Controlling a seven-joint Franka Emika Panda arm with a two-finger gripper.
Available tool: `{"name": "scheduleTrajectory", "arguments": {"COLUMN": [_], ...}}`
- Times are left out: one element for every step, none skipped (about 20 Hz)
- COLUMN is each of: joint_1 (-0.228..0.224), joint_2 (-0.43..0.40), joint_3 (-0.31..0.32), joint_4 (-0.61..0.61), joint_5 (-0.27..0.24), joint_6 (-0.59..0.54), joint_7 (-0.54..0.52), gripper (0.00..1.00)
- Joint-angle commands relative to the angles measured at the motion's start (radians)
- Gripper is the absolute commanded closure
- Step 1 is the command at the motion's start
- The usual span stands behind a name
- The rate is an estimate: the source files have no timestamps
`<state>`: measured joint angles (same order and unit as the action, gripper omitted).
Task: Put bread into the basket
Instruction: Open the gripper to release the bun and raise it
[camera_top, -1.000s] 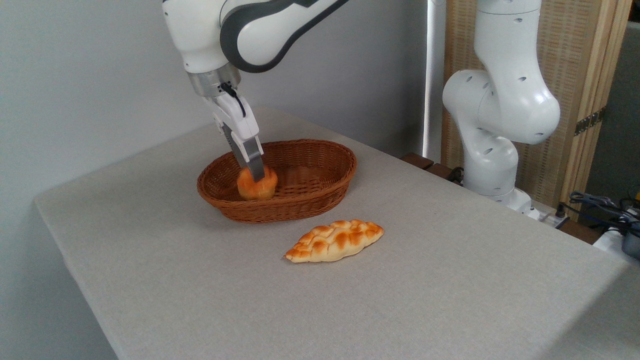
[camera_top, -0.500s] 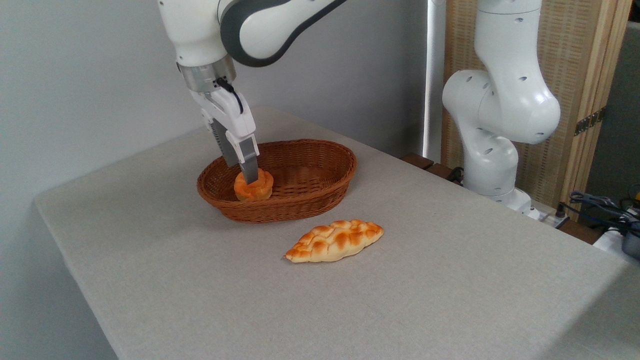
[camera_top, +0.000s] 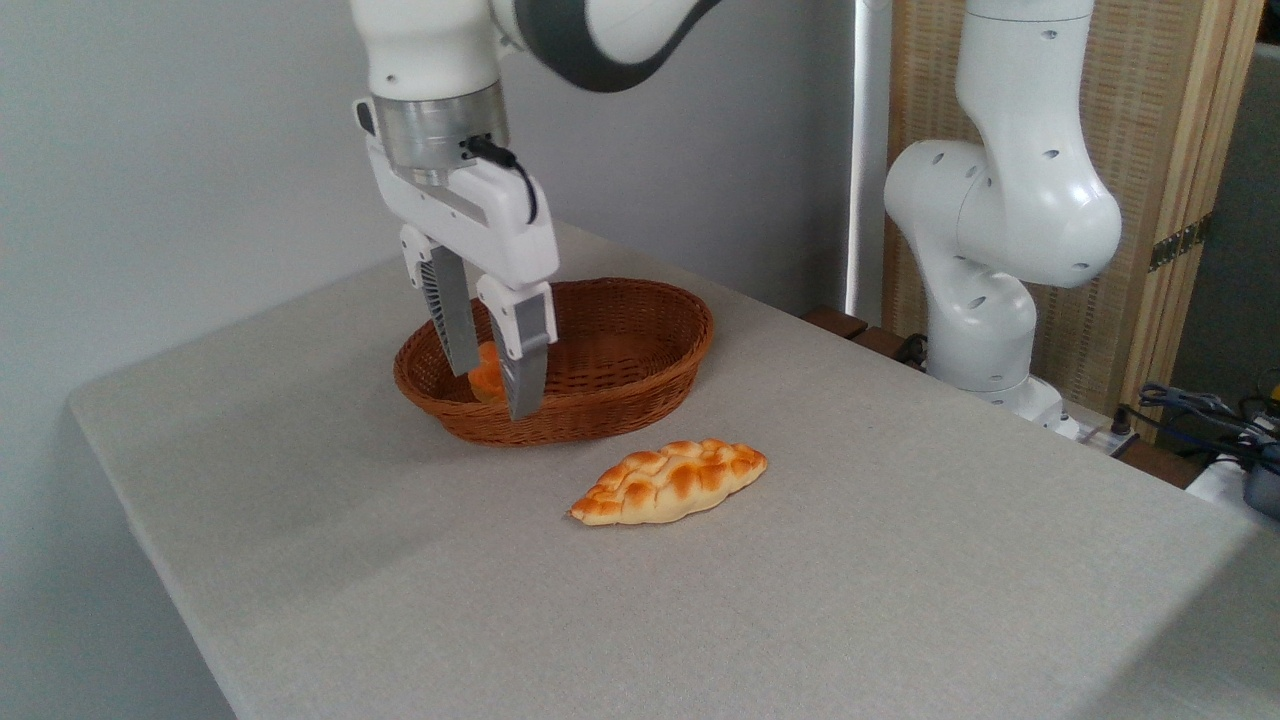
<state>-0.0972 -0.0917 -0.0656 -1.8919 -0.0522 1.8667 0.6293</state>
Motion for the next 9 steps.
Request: {"name": "scheduleTrajectory", "arguments": {"joint_1": [-0.009,-0.009,-0.009,-0.009,-0.009,-0.009,-0.009,-0.009,-0.009], "joint_2": [-0.020,-0.020,-0.020,-0.020,-0.020,-0.020,-0.020,-0.020,-0.020], "joint_3": [0.073,0.082,0.108,0.128,0.139,0.142,0.142,0.142,0.142], "joint_4": [0.043,0.048,0.060,0.074,0.082,0.083,0.085,0.085,0.088], "joint_5": [0.011,0.011,0.012,0.012,0.012,0.012,0.011,0.011,0.008], "joint_6": [-0.052,-0.063,-0.070,-0.083,-0.102,-0.116,-0.123,-0.124,-0.124], "joint_7": [0.066,0.070,0.076,0.092,0.116,0.133,0.135,0.129,0.129], "gripper": [0.00,0.00,0.00,0.00,0.00,0.00,0.00,0.00,0.00]}}
